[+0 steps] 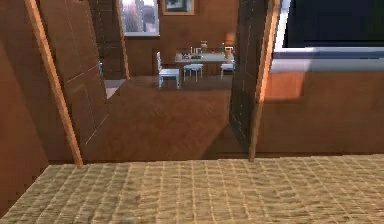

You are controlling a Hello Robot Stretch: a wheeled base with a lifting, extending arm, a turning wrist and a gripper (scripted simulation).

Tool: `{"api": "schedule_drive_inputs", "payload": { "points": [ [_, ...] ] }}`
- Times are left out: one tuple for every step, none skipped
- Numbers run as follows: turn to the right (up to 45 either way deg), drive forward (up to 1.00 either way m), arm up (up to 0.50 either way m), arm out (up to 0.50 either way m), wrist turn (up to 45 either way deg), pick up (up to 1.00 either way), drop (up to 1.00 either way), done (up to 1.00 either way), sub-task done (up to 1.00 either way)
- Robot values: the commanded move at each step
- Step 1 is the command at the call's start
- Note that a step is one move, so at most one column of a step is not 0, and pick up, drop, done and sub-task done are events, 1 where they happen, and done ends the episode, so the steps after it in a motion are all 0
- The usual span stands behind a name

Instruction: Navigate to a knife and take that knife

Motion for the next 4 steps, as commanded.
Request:
{"api": "schedule_drive_inputs", "payload": {
  "points": [
    [0.0, 1.00, 0.00, 0.00, 0.0, 0.00, 0.00, 0.00, 0.00],
    [0.0, 1.00, 0.00, 0.00, 0.0, 0.00, 0.00, 0.00, 0.00],
    [0.0, 1.00, 0.00, 0.00, 0.0, 0.00, 0.00, 0.00, 0.00],
    [-45.0, 0.00, 0.00, 0.00, 0.0, 0.00, 0.00, 0.00, 0.00]
  ]
}}
